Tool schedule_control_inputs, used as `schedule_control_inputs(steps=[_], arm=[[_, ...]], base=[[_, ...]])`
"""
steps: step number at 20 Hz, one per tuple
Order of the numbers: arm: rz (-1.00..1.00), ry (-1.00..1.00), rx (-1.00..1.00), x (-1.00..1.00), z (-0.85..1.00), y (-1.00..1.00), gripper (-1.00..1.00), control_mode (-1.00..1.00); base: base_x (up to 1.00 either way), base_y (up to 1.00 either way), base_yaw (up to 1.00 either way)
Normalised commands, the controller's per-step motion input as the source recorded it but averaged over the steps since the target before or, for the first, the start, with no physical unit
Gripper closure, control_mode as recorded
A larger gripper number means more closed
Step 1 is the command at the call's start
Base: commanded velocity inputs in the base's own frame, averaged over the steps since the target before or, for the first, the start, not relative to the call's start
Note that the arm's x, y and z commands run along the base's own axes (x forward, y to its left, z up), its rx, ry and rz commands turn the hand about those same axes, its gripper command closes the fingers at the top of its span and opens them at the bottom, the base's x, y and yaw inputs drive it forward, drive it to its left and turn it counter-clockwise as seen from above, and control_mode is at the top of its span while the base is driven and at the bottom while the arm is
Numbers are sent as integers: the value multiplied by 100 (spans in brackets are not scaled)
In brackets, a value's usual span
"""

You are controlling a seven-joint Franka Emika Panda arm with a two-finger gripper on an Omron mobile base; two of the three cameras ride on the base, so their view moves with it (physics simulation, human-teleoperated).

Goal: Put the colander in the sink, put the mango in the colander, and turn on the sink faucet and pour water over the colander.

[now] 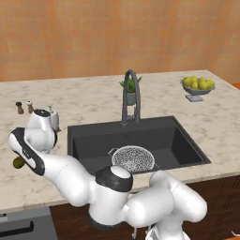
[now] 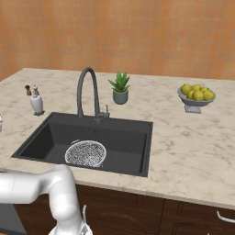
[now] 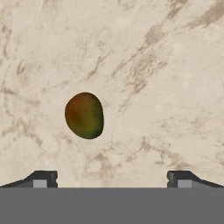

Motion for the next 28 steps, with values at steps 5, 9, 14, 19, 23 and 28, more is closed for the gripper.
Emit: schedule_control_inputs(steps=[5, 9, 14, 19, 23, 28], arm=[[0, 0, 0, 11, -25, 11, -100, -100], [0, 0, 0, 20, -20, 7, -100, -100], [0, 0, 0, 28, -16, 13, -100, -100], [0, 0, 0, 22, -17, 18, -100, -100], [0, 0, 0, 21, -16, 26, -100, -100], [0, 0, 0, 10, -20, 30, -100, -100]], base=[[0, 0, 0], [0, 0, 0], [0, 0, 0], [0, 0, 0], [0, 0, 0], [0, 0, 0]])
